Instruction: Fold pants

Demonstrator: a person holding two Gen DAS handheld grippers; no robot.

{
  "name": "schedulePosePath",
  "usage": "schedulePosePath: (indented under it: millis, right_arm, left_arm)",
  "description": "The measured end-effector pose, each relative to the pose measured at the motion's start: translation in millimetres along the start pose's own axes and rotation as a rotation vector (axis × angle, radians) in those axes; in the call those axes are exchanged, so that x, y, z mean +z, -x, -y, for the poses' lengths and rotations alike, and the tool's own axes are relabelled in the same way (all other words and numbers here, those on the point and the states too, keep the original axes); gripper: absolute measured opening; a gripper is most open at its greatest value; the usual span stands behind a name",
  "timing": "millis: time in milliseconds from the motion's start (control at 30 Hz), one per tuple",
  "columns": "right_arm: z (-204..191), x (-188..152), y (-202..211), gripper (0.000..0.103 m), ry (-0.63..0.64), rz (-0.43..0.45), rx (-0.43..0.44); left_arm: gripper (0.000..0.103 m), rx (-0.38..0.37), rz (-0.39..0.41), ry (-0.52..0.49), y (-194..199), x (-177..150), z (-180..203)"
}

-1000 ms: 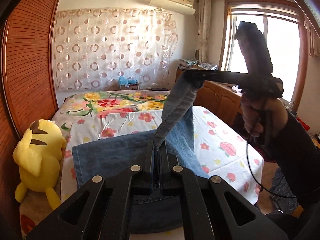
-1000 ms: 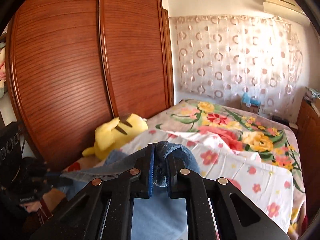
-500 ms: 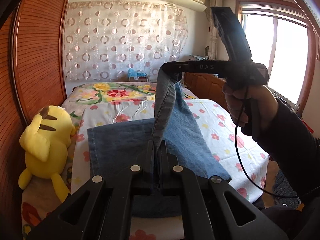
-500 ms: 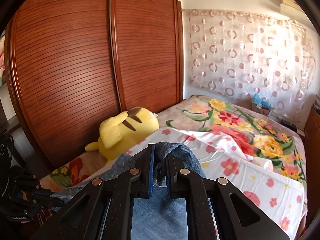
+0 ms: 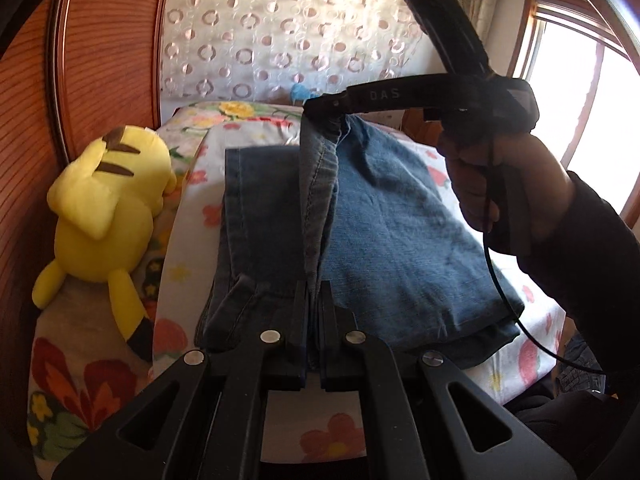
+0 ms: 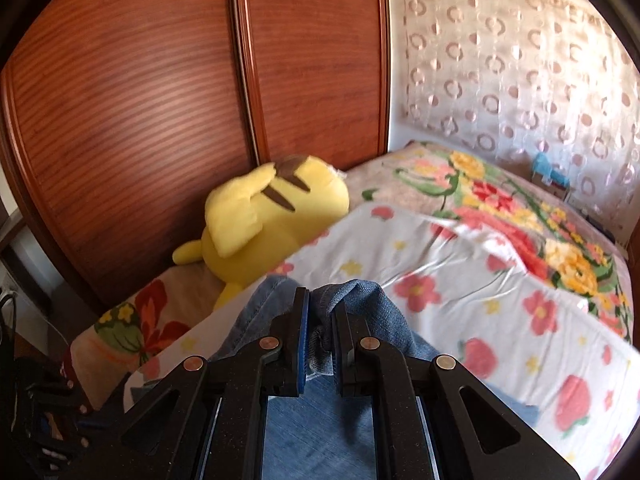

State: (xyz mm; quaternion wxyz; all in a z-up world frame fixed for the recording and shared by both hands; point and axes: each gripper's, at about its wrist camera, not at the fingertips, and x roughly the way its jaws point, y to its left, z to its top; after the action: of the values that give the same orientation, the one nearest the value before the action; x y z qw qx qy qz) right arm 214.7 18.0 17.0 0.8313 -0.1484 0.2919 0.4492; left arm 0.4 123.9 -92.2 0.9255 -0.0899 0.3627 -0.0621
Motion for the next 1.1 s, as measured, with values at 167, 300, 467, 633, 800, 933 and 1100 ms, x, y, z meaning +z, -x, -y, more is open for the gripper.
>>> schedulePosePath:
  millis: [167, 300, 467, 633, 800, 933, 1100]
  right_arm:
    - [-3, 0, -21, 0.018, -0.017, -0.048, 0.000]
    - [-1, 5, -10, 0.047, -0.015, -0.023, 0.011]
    - [8, 1, 22, 0.050, -0.020, 0.026, -0.013]
    - [25, -27, 61, 0.050, -0.033, 0.049, -0.069]
    - [32, -67, 92, 0.050, -0.040, 0.035, -0.135]
    - [42, -99, 98, 0.050, -0.088, 0.001, -0.150]
    - [50, -131, 92, 0.050, -0.159, -0.046, -0.145]
  left_arm:
    - [0.005, 0.027, -0.029, 0.011, -11, -3, -5]
    - [0.008, 0.034, -0.043, 0.021, -13, -1, -7]
    - [0.026, 0.050, -0.038, 0.029, -12, -1, -9]
    - [0.048, 0.056, -0.034, 0.044, -14, 0, -14]
    - [0.054, 0.102, -0.039, 0.046, -24, 3, -20]
    - [0.054, 0.199, -0.008, 0.091, -26, -1, -35]
    - [0.054, 0.193, -0.038, 0.130, -33, -11, -49]
